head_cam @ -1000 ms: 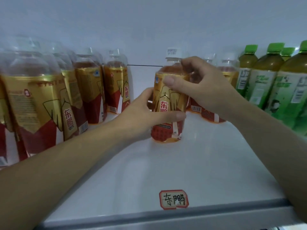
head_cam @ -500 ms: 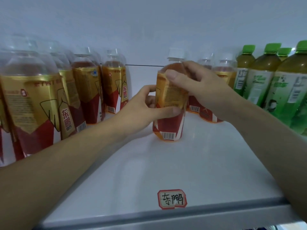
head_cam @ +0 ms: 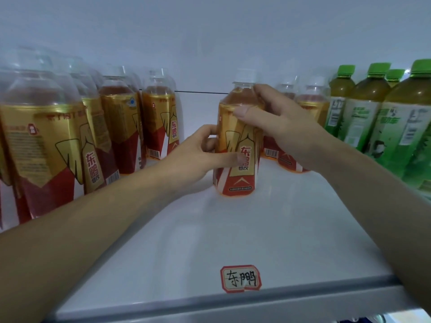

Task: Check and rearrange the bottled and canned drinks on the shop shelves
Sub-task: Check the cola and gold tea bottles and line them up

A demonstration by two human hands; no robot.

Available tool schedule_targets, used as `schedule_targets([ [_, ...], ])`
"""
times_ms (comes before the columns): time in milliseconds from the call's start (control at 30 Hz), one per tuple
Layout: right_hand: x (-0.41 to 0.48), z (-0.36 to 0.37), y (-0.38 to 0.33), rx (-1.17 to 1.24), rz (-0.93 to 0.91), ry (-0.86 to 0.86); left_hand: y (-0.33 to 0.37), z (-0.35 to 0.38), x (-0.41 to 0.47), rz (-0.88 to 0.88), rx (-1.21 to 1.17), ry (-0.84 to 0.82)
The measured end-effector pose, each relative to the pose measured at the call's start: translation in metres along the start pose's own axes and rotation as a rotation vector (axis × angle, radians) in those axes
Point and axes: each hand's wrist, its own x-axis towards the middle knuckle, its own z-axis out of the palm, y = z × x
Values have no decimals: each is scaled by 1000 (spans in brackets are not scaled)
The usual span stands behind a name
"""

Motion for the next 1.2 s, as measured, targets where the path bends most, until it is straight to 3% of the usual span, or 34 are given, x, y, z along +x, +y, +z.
schedule_targets([
  [200,1,5,-3,-268,-72,168,-1,15,-1,9,77,76],
  [400,-2,0,-4,-25,-26,26,-4,-1,0,32,-16,-79],
  [600,-1,6,-5,-192,-110,171,-5,11,0,5,55,0],
  [767,-2,0,-4,-56,-37,4,-7,0,-1,16,-61,-81],
  [967,1,3,-1,-165,-38,122,-9,0,-1,-28,96,-41],
  [1200,2,1,1,21,71,3,-7,0,0,-19,-55,-35],
])
